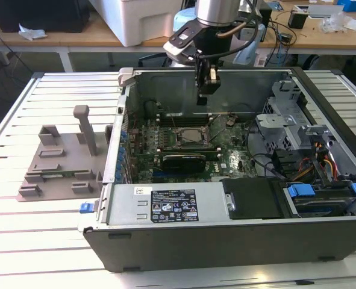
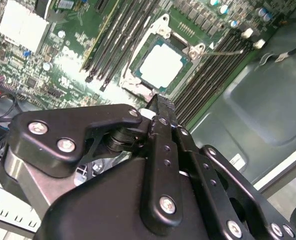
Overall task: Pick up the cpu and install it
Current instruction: 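Close the cpu cover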
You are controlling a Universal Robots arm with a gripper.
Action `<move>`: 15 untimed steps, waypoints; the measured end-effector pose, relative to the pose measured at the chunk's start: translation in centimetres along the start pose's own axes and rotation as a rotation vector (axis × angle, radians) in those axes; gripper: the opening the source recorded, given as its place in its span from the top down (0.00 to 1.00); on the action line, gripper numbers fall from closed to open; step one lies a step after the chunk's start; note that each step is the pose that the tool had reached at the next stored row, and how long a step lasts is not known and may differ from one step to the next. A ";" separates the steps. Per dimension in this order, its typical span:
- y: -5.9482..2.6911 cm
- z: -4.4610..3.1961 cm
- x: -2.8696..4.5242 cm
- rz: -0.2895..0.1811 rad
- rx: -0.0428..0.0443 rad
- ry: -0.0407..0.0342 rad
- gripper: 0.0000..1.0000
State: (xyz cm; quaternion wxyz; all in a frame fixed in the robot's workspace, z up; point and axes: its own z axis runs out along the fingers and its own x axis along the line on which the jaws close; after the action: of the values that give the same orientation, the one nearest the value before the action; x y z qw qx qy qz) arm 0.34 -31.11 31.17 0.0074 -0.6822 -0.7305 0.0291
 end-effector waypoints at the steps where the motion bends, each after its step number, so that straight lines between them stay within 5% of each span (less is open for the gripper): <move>1: 0.26 -0.02 -0.02 0.000 0.0000 -0.0001 0.89; 9: 3.94 -0.20 -0.26 0.000 -0.0001 0.0001 0.89; 15: 5.60 -0.28 -0.37 0.000 0.0000 0.0001 0.89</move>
State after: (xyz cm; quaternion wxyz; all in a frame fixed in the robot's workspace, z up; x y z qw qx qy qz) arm 5.96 -31.09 31.17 0.0074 -0.6822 -0.7305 0.0291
